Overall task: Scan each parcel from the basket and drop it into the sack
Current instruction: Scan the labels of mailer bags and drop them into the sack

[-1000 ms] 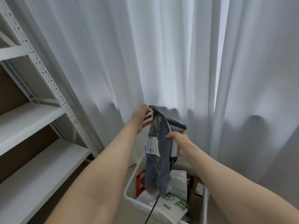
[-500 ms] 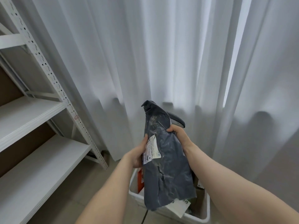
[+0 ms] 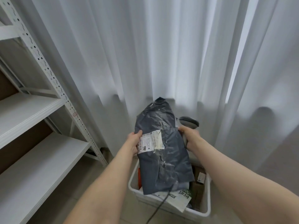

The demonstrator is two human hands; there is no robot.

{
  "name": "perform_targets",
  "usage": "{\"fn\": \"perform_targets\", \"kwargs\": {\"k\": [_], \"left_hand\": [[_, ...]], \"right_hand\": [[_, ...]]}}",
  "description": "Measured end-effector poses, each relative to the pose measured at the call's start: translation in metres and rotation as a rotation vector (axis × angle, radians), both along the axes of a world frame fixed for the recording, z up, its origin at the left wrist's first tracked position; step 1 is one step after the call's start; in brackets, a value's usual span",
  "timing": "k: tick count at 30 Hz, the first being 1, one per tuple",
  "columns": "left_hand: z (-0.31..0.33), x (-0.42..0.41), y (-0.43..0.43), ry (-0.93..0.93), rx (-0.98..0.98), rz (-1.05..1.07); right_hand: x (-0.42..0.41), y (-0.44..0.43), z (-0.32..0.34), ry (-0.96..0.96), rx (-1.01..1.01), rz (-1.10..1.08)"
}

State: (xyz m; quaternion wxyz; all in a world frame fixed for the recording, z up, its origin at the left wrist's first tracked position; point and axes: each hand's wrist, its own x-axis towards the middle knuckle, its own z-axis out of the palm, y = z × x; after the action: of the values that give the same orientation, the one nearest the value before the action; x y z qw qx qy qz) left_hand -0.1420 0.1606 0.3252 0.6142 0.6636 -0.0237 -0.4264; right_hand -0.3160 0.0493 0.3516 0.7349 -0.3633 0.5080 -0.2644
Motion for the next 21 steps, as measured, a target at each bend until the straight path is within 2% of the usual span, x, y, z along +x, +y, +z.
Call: {"fn": "perform_targets", "kwargs": {"k": [3,6,10,13,16,19,21], "left_hand": [[0.007,0.017,-0.001,-0.133,-0.015,0.088],[0.012,0.023,-0.005,-0.22,-0.001,0.098],[0.017,0.023,-0.011,-0.374,0.045,0.094],[0.026,0.027,-0.013,-0.635,0.14,0.031],[0.036,0.031,-0.013,-0.864,0.269,-0.014],[0.04,0.028,-0.018,-0.863,0.252,-0.025],[0.042,0.022,-0.025,-0.672,0.122,-0.04]], "right_hand": [[-0.016,-0.01,-0.013,0.042,-0.06,-0.07],[-0.021,-0.011,-0.015,0.006,-0.069,-0.086],[-0.011,-0.002,-0.004,-0.004,-0.094,0.041],[0.0,-0.001,0.001,0.12,-0.158,0.087],[0.005,-0.003,0.002,0.096,-0.086,0.057],[0.009,0.0,0.005,0.011,-0.096,0.089],[0.013,0.002,0.007,-0.055,-0.066,0.129]]}}
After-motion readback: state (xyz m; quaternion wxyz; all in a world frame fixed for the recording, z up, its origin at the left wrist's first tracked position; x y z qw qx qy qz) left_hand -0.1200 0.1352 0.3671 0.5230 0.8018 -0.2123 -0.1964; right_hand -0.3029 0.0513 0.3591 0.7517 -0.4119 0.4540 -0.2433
